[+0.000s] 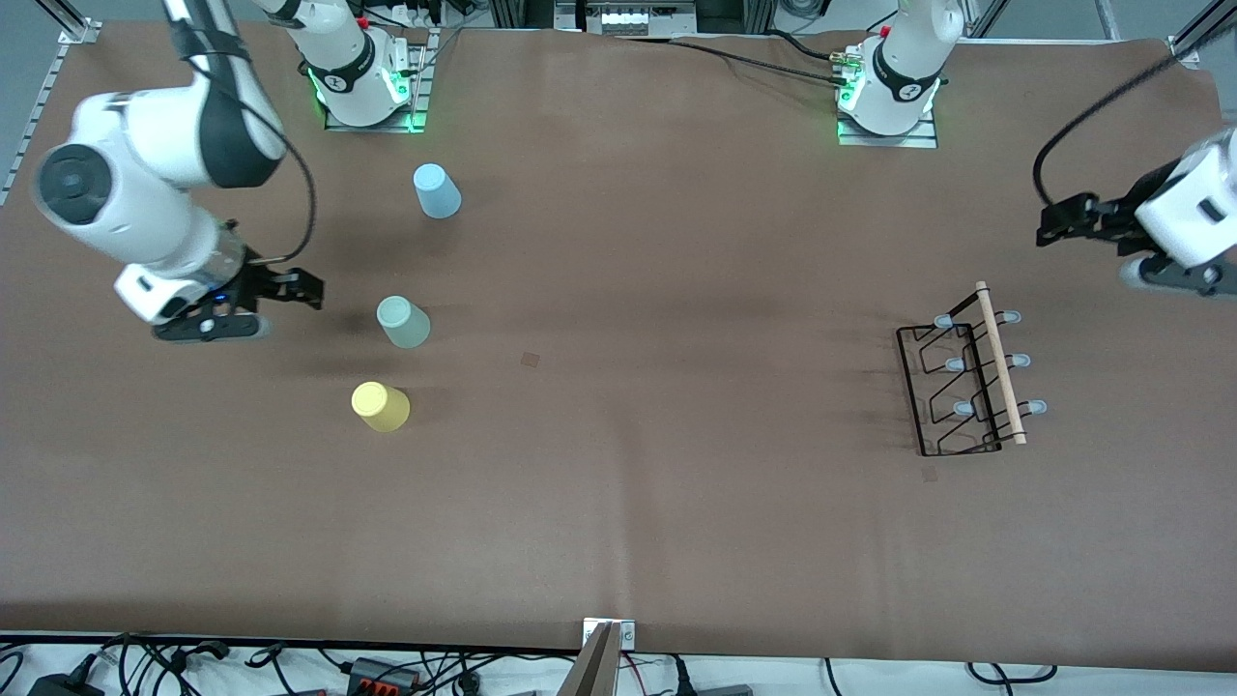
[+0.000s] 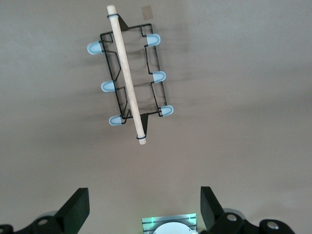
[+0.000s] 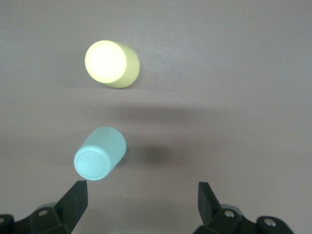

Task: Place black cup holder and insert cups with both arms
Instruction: 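Reach the right gripper to the teal cup while the left gripper reaches the rack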

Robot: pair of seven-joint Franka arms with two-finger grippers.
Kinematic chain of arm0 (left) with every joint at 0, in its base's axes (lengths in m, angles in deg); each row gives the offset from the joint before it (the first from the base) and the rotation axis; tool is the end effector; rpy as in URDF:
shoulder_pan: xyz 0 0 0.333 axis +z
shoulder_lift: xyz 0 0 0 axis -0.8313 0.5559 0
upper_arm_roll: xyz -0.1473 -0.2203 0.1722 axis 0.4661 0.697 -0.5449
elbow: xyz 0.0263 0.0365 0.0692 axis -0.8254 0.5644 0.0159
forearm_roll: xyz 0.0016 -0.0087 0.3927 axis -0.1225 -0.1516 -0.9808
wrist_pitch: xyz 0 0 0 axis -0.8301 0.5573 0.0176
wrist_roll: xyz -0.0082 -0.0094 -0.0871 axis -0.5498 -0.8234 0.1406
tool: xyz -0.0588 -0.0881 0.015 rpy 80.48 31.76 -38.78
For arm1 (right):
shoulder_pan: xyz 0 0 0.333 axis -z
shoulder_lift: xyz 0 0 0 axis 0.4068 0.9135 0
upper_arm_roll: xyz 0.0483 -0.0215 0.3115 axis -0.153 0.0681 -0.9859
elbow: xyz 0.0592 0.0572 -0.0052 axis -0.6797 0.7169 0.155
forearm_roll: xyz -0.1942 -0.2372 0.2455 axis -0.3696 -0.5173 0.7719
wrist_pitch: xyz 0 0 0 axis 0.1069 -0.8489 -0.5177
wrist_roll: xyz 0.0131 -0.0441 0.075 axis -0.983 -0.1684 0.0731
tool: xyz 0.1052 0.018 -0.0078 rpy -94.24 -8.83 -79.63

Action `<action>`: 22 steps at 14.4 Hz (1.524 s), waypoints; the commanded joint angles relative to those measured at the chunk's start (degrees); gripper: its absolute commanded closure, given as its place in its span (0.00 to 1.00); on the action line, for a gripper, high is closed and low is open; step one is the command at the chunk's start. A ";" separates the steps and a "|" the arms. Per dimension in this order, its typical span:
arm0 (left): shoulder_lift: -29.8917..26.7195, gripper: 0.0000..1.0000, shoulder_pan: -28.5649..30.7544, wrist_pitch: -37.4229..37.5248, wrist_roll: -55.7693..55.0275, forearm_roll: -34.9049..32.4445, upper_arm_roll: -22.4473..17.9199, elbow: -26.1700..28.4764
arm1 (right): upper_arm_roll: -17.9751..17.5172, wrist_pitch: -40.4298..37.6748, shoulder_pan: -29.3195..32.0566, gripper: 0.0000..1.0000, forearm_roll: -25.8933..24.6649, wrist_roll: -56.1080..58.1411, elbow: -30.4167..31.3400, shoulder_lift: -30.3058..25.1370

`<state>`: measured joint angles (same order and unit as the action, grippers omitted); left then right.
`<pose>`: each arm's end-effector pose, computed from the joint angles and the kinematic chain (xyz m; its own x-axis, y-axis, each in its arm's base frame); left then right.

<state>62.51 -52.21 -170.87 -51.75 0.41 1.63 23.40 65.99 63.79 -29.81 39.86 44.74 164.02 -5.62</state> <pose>0.5651 0.0142 0.5498 0.9689 -0.1032 -0.2249 -0.0986 -0.9946 0.0313 0.5430 0.0717 0.3745 0.9980 0.0478 -0.0413 0.0482 -0.9988 0.0093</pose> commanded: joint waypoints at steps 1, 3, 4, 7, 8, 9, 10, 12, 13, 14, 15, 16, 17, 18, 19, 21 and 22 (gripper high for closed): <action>1.93 0.00 0.20 2.68 2.50 0.70 0.27 -1.58 | 0.19 3.57 -2.01 0.00 0.45 -3.04 3.25 -1.83; 3.34 0.00 0.81 1.46 5.51 0.53 0.10 -0.53 | 0.19 4.89 -2.89 0.00 0.45 -4.18 3.78 -1.47; 3.87 0.00 1.60 -0.37 5.08 0.53 0.10 0.78 | 0.19 5.07 -3.07 0.00 0.45 -5.23 3.69 -1.04; 3.78 0.00 2.14 -15.98 0.26 0.09 0.18 9.90 | 0.19 5.16 -3.86 0.00 0.45 -5.60 3.60 -0.60; 3.87 0.00 2.14 -21.17 0.15 0.09 0.18 12.63 | 0.28 5.16 -4.12 0.00 0.45 -5.60 3.60 -0.51; 3.87 0.00 2.22 -26.88 -0.11 0.09 0.18 16.14 | 0.19 5.08 -4.30 0.00 0.45 -5.60 3.60 -0.51; 3.70 0.00 2.14 -31.81 -0.29 0.09 0.18 19.74 | 0.19 4.64 -4.30 0.00 0.37 -5.16 3.43 -0.51; 3.70 0.02 2.14 -39.03 -0.29 0.09 0.18 24.33 | 0.11 4.28 -4.30 0.00 0.37 -4.81 3.25 -0.68; 3.70 0.07 2.14 -42.11 -0.37 0.09 0.18 26.09 | 0.02 4.37 -4.39 0.00 0.45 -4.98 3.25 -0.68; 3.87 0.11 2.22 -45.01 -0.38 0.09 0.18 27.59 | 0.02 4.37 -4.65 0.00 0.45 -5.24 3.25 -0.51; 4.05 0.17 2.14 -47.65 -0.46 0.09 0.18 28.47 | 0.02 4.72 -5.44 0.00 0.45 -5.68 3.25 -0.24; 4.22 0.24 2.14 -48.37 -0.90 0.09 0.18 28.57 | 0.02 5.07 -5.79 0.00 0.45 -5.68 3.16 0.63; 4.74 0.32 2.14 -48.38 -1.86 0.09 0.18 28.57 | 0.02 5.68 -5.88 0.00 0.45 -5.68 3.08 1.68; 5.19 0.41 2.22 -48.38 -2.13 0.09 0.18 28.57 | 0.02 6.56 -6.15 0.00 0.45 -5.68 3.16 2.47; 5.54 0.47 2.22 -48.47 -2.13 0.09 0.18 28.57 | 0.02 6.74 -6.84 0.00 0.45 -5.68 3.16 3.35; 5.72 0.60 2.22 -48.47 -2.13 0.00 0.18 28.39 | 0.02 7.62 -7.29 0.00 0.45 -5.86 3.16 3.80; 5.72 0.70 2.22 -48.47 -2.05 0.00 0.10 28.30 | 0.02 7.80 -7.38 0.00 0.45 -5.86 3.16 3.89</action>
<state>68.24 -50.21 -218.44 -53.29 0.41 1.61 51.48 65.81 70.45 -36.57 39.87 39.50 166.78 -1.58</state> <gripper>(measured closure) 0.533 0.000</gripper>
